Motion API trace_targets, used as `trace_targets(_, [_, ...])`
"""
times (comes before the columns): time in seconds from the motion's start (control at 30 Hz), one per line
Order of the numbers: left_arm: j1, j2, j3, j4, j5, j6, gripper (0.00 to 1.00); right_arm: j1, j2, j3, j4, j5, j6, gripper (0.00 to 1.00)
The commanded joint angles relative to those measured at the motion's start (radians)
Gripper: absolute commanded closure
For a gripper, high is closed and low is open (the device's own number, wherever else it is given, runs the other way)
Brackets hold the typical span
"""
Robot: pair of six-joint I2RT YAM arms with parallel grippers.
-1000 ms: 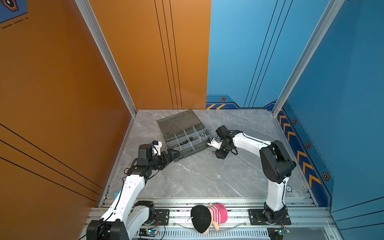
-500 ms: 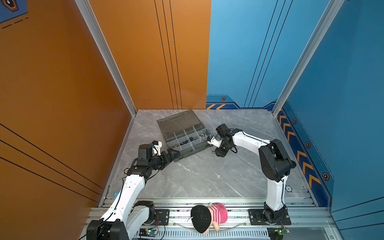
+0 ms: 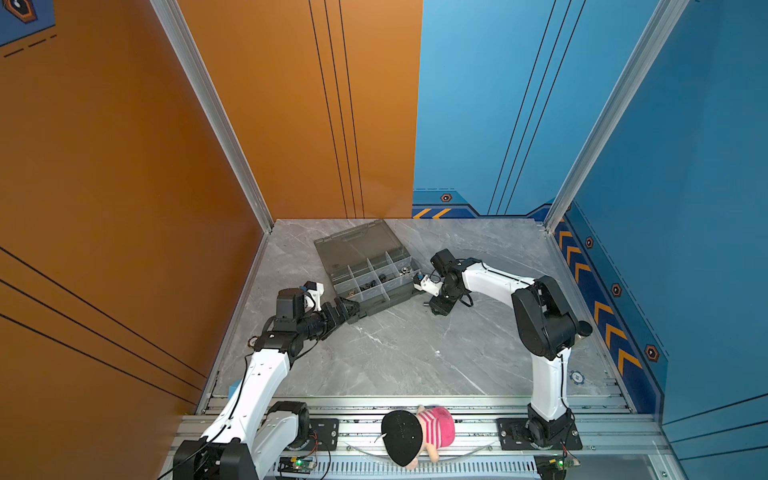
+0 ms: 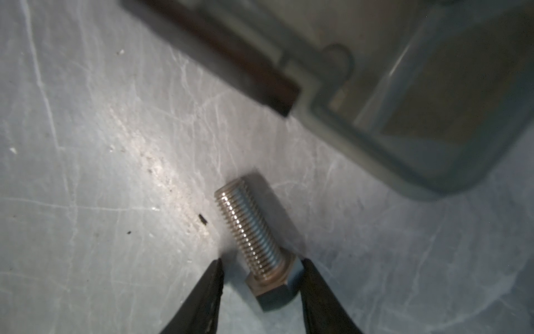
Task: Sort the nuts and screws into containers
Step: 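Lower the right gripper around the silver bolt and close it, then lift the silver hex bolt with the right gripper over the box compartment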
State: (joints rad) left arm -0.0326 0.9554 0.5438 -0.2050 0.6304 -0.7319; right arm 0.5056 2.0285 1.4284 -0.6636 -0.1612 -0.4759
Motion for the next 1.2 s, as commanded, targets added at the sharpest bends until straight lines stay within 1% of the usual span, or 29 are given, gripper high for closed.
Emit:
trace_targets(0.0, [0.010, -0.004, -0.009, 0.001, 0.011, 0.000, 0.02, 0.010, 0.024, 0.024, -0.024, -0.028, -0.022, 0.54])
trace_targets(0.23, [0.010, -0.004, -0.010, 0.001, 0.012, 0.002, 0.02, 0.013, 0.036, 0.036, -0.018, 0.000, -0.047, 0.53])
trace_targets(0.37, [0.010, -0.004, -0.010, 0.001, 0.013, 0.001, 0.02, 0.014, 0.038, 0.052, -0.032, 0.008, -0.048, 0.52])
trace_targets(0.4, [0.010, -0.005, -0.009, 0.001, 0.013, 0.001, 0.02, 0.014, 0.064, 0.051, -0.034, 0.008, -0.049, 0.52])
trace_targets(0.53, [0.011, -0.007, -0.010, -0.001, 0.014, 0.003, 0.02, 0.016, 0.079, 0.054, -0.042, 0.013, -0.044, 0.52])
trace_targets(0.63, [0.011, -0.007, -0.011, -0.002, 0.014, 0.003, 0.02, 0.014, 0.081, 0.058, -0.056, 0.013, -0.036, 0.53])
trace_targets(0.97, [0.011, -0.007, -0.016, 0.007, 0.014, 0.001, 0.02, 0.013, 0.052, 0.027, -0.083, 0.012, -0.008, 0.66])
trace_targets(1.03, [0.011, -0.007, -0.016, 0.007, 0.015, 0.000, 0.02, 0.013, 0.052, 0.019, -0.087, 0.010, -0.002, 0.73])
trace_targets(1.07, [0.011, -0.007, -0.016, 0.007, 0.015, 0.000, 0.02, 0.011, 0.019, 0.018, -0.089, 0.008, 0.001, 0.77])
trace_targets(1.17, [0.011, -0.007, -0.015, 0.007, 0.016, -0.001, 0.02, 0.007, -0.005, 0.007, -0.092, -0.007, 0.016, 0.87])
